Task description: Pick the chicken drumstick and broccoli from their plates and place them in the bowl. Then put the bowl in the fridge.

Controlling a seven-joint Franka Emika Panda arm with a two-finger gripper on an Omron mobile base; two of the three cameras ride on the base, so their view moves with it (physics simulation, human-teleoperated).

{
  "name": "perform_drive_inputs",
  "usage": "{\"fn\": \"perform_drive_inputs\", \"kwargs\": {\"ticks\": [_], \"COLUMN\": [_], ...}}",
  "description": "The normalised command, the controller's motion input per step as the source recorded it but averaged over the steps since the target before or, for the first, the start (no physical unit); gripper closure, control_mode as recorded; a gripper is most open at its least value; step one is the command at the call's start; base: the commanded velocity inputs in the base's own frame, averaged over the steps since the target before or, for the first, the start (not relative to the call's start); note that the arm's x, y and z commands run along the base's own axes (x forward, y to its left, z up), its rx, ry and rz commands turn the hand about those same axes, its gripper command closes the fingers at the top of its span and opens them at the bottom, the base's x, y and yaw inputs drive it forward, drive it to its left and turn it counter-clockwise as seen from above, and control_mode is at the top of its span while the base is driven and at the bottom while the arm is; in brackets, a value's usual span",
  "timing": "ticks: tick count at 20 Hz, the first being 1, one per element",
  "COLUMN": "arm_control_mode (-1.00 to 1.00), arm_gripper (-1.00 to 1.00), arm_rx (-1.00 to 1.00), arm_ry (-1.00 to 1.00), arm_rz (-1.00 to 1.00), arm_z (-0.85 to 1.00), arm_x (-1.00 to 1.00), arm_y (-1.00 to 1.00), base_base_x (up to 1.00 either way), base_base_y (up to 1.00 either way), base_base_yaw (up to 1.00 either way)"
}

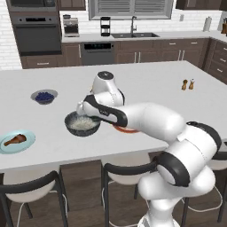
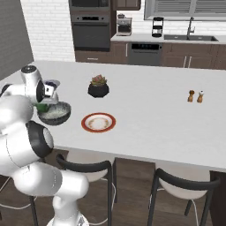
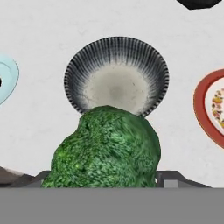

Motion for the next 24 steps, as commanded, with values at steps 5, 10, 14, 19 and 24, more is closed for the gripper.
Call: {"fn": "perform_drive_inputs", "kwargs": {"ticks": [5, 10, 14, 19, 24], "arm_control_mode": [-1.00, -1.00, -1.00, -1.00, -1.00], "arm_gripper": [1.00, 1.00, 1.00, -1.00, -1.00], "arm_rx": [-0.03, 0.00, 0.00, -0.03, 0.00], "arm_ry": [0.00, 0.00, 0.00, 0.00, 0.00], "arm_rz": [0.00, 0.00, 0.00, 0.00, 0.00], "arm_z": [-0.39, -0.40, -0.35, -0.08, 0.00], "arm_x": [0.64, 0.36, 0.33, 0.12, 0.00], "arm_y": [0.00, 0.02, 0.20, 0.21, 0.00], "base_base_x": [0.00, 0.00, 0.00, 0.00, 0.00], "base_base_y": [0.00, 0.00, 0.00, 0.00, 0.00], "base_base_yaw": [0.00, 0.00, 0.00, 0.00, 0.00]}}
